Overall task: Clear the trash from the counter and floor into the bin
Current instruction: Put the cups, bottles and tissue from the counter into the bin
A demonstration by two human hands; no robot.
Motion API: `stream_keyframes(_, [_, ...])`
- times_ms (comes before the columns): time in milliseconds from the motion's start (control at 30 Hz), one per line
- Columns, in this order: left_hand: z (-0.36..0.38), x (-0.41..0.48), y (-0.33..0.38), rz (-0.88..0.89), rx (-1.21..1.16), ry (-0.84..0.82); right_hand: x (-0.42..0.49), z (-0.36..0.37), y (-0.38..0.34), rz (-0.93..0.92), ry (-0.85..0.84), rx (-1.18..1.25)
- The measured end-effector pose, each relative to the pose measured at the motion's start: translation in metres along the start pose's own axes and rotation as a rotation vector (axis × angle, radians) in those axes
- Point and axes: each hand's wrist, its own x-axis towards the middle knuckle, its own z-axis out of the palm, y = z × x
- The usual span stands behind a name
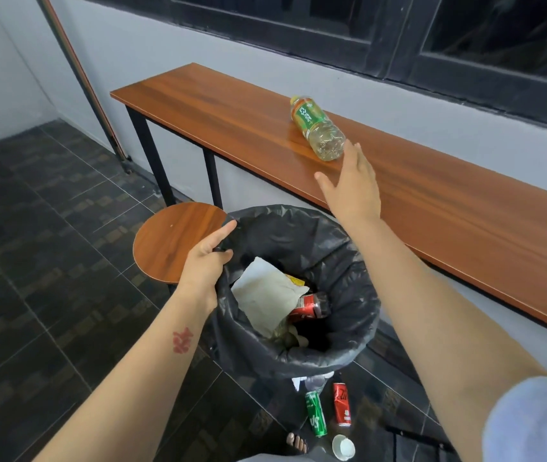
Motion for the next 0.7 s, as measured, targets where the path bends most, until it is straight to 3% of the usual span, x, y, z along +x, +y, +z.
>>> stream_keyframes(233, [-0.001,0.026,0.006,-0.018,-0.042,0.071,0.053,0.026,-0.005,0.088,-0.058,0.072])
stream_keyframes(700, [-0.021,0.062,0.007,0.015,-0.041,0.115,0.085,0.051,-0.007,0.114,0.152,0.169])
